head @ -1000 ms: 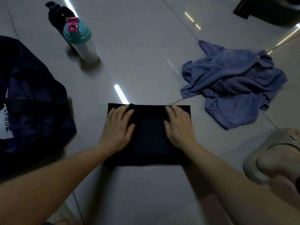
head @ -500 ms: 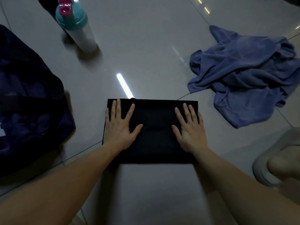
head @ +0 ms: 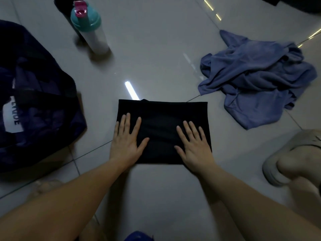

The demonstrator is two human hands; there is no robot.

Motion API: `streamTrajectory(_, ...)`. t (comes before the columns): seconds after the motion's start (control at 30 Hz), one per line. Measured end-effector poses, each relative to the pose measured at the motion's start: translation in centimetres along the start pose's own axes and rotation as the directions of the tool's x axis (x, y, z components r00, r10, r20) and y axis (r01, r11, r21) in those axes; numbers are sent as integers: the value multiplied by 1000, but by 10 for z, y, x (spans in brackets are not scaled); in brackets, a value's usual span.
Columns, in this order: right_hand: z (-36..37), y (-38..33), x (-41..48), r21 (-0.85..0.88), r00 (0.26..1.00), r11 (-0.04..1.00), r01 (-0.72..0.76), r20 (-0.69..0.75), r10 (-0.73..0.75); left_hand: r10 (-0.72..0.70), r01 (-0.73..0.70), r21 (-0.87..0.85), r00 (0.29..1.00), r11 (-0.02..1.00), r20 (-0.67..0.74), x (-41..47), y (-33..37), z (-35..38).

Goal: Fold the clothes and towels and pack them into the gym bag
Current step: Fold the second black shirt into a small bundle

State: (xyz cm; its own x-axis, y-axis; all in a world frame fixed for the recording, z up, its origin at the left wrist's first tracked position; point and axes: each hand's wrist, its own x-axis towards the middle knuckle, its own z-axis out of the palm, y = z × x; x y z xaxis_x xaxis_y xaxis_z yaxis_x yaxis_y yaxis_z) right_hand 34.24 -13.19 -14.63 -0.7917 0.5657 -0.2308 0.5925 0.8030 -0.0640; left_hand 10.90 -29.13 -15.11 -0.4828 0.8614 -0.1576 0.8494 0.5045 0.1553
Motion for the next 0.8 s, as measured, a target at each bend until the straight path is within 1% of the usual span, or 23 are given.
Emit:
streamTrajectory(0.17, -14, 6, 2, -13, 997, 1000, 26, 68, -25, 87, -97, 82, 989, 992, 119, 5, -18, -14)
streamTrajectory(0.23, -24, 2, 4, -1, 996, 1000, 15, 88, -15, 104, -110, 86, 992, 990, 77, 16, -22, -26)
streamTrajectory(0.3, -34, -10, 7, 3, 998, 1000, -15, 58, 14, 46, -46, 1, 998, 999, -44, 28, -22, -40)
streamTrajectory(0.33, -40, -20, 8, -2, 1000, 1000, -7, 23, 7, -33, 26, -67, 994, 997, -100, 33, -21, -48)
streamTrajectory(0.37, -44, -32, 7, 1, 1000, 1000, 23, -10, -23, -157, 137, -164, 981, 977, -113, 37, -22, -53)
streamTrajectory(0.4, -46, -44, 7, 17, 997, 997, 73, -31, -73, -316, 288, -276, 947, 917, -60, 41, -24, -58)
streamTrajectory(0.43, -47, -56, 7, 42, 991, 991, 130, -37, -128, -469, 455, -375, 881, 808, 58, 44, -27, -63)
streamTrajectory(0.47, -49, -69, 8, 66, 984, 982, 178, -35, -176, -577, 603, -452, 788, 657, 213, 46, -30, -68)
streamTrajectory(0.5, -52, -80, 10, 84, 977, 973, 213, -39, -211, -621, 698, -521, 700, 491, 353, 48, -33, -72)
streamTrajectory(0.53, -54, -89, 12, 94, 971, 966, 240, -41, -237, -623, 745, -572, 637, 344, 455, 49, -34, -76)
streamTrajectory(0.57, -55, -96, 14, 99, 965, 960, 261, -30, -259, -611, 759, -599, 606, 253, 509, 50, -34, -78)
streamTrajectory(0.63, -56, -106, 13, 103, 958, 954, 281, 33, -286, -587, 767, -611, 592, 198, 553, 47, -27, -80)
streamTrajectory(0.73, -54, -108, 3, 73, 947, 957, 282, 141, -290, -547, 782, -600, 580, 167, 604, 36, -23, -75)
streamTrajectory(0.8, -54, -108, -2, 60, 946, 963, 262, 182, -269, -504, 788, -597, 580, 150, 640, 33, -25, -76)
